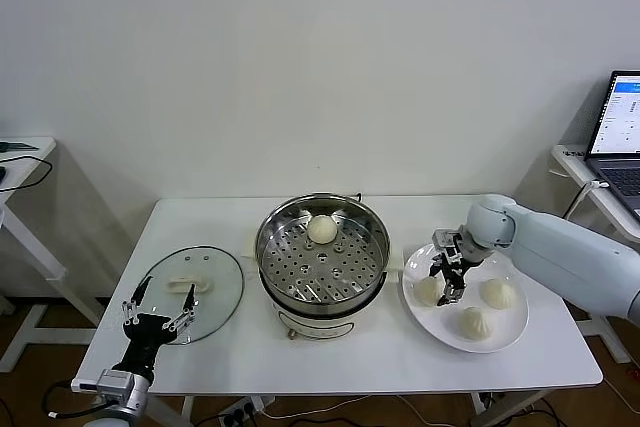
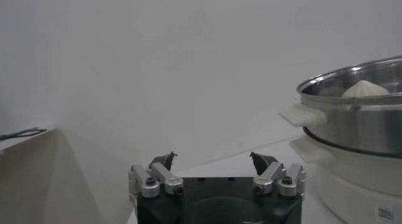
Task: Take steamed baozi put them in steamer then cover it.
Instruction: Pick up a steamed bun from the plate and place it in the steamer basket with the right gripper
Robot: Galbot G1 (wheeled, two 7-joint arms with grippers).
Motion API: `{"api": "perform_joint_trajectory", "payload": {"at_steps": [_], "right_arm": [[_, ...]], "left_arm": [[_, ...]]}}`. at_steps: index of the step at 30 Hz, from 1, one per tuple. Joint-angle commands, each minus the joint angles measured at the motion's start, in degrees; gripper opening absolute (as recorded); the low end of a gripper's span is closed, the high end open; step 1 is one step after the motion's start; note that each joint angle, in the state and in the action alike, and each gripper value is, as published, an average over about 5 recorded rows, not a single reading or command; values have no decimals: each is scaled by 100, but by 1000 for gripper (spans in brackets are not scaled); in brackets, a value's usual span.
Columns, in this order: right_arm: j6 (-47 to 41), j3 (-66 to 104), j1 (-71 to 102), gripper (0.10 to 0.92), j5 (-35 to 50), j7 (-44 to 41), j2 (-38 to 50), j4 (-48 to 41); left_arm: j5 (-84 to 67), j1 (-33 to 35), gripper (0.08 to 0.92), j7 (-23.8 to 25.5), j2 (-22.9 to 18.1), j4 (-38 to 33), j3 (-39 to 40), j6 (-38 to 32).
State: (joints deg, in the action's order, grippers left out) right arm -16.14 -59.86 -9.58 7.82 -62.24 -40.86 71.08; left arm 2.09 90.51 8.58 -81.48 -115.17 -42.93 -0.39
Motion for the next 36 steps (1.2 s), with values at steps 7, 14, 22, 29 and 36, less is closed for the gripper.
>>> {"api": "perform_joint_trajectory", "payload": {"at_steps": [7,14,22,29,36], "right_arm": [[-284,-2533,-3793,704,2170,-169,615,1473],[-627,-3611,-5324,704,3048,-121,2,2003],[-1158,-3265,-4722,704,3613,502,-1224,2154],[-1322,-2756,-3973,704,3780,750,-2320,1667],[-1390,-2493,-3440,704,3611,802,-3218,961]], "left_arm": [[-3,-34,823,-6,24,-1,16,10],[-28,-64,823,-2,75,-18,25,20],[-115,-110,823,41,115,12,-36,22],[-204,-124,823,94,120,102,-200,19],[-207,-120,823,108,129,101,-289,28]]}}
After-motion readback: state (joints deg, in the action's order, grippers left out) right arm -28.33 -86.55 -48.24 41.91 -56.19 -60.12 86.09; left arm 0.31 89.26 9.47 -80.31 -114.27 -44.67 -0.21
